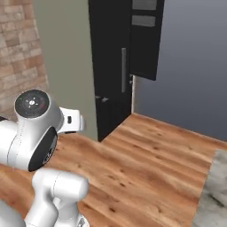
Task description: Pick up the pear and orange from the fridge and place one fruit on each plate on the dining counter.
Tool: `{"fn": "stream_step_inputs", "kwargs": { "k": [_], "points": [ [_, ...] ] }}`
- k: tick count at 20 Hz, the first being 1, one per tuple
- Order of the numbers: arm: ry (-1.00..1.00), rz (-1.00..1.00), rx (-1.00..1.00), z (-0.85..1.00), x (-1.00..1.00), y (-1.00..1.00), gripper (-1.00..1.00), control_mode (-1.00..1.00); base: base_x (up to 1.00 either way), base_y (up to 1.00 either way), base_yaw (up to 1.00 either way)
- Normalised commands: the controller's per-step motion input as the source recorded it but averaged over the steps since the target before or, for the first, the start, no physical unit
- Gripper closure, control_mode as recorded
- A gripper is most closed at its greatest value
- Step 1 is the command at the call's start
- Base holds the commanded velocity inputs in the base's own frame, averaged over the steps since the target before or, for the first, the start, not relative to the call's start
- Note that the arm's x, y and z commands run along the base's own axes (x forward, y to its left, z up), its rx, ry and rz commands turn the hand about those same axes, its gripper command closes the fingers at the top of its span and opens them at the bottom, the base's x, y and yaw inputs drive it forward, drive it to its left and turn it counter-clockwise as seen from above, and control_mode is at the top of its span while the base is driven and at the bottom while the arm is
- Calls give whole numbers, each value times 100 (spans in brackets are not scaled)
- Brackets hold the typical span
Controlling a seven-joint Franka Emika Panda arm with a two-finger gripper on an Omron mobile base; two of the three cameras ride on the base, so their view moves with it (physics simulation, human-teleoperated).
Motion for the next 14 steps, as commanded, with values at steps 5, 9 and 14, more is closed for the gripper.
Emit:
{"fn": "stream_step_inputs", "kwargs": {
  "k": [5,9,14],
  "points": [
    [0,0,0,0,0,0,-100,100,100,-53,-4],
    [0,0,0,0,0,0,-100,100,100,-60,1],
    [0,0,0,0,0,0,-100,100,98,-62,13]
  ]
}}
